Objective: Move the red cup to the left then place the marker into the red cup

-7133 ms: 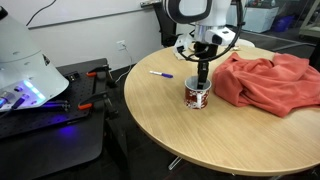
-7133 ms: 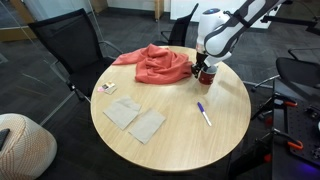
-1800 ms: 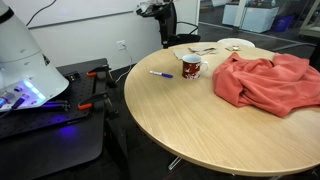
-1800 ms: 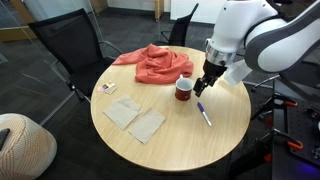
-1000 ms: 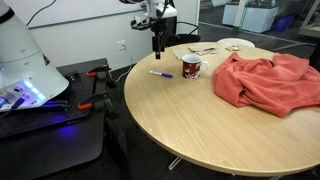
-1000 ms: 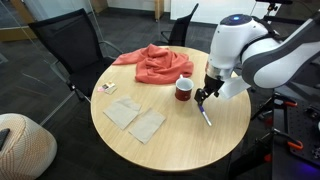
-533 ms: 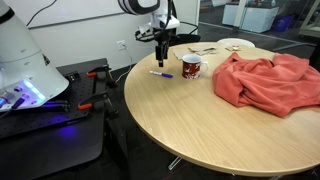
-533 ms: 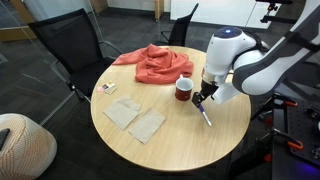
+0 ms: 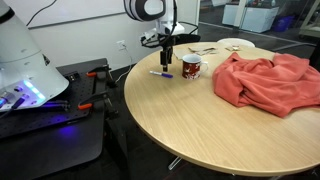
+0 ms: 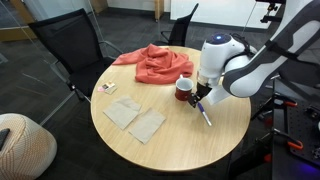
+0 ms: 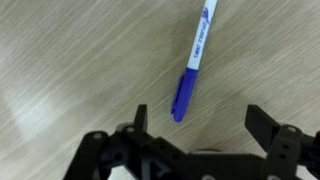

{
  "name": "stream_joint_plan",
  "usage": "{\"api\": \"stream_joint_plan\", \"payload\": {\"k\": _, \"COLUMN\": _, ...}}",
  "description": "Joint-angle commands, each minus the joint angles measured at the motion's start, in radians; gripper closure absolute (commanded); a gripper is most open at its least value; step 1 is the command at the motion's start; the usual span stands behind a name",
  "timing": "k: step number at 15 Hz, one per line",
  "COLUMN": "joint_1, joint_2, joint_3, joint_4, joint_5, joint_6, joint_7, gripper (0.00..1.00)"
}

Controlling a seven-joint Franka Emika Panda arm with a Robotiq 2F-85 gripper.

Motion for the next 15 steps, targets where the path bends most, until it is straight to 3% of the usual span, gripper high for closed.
{"api": "stream_joint_plan", "payload": {"k": 1, "joint_1": 0.022, "joint_2": 0.035, "joint_3": -0.021, "joint_4": 0.034, "joint_5": 0.025, "joint_6": 0.019, "joint_7": -0.012, "gripper": 0.0}}
{"api": "stream_joint_plan", "payload": {"k": 12, "joint_1": 0.022, "joint_2": 0.113, "joint_3": -0.019, "joint_4": 0.046, "joint_5": 0.033, "joint_6": 0.054, "joint_7": -0.035, "gripper": 0.0}}
{"api": "stream_joint_plan", "payload": {"k": 13, "joint_1": 0.027, "joint_2": 0.119, "joint_3": -0.022, "joint_4": 0.044, "joint_5": 0.034, "joint_6": 0.065, "joint_7": -0.032, "gripper": 0.25}}
{"api": "stream_joint_plan", "payload": {"k": 15, "joint_1": 0.027, "joint_2": 0.128, "joint_3": -0.022, "joint_4": 0.041, "joint_5": 0.043, "joint_6": 0.085, "joint_7": -0.031, "gripper": 0.32}}
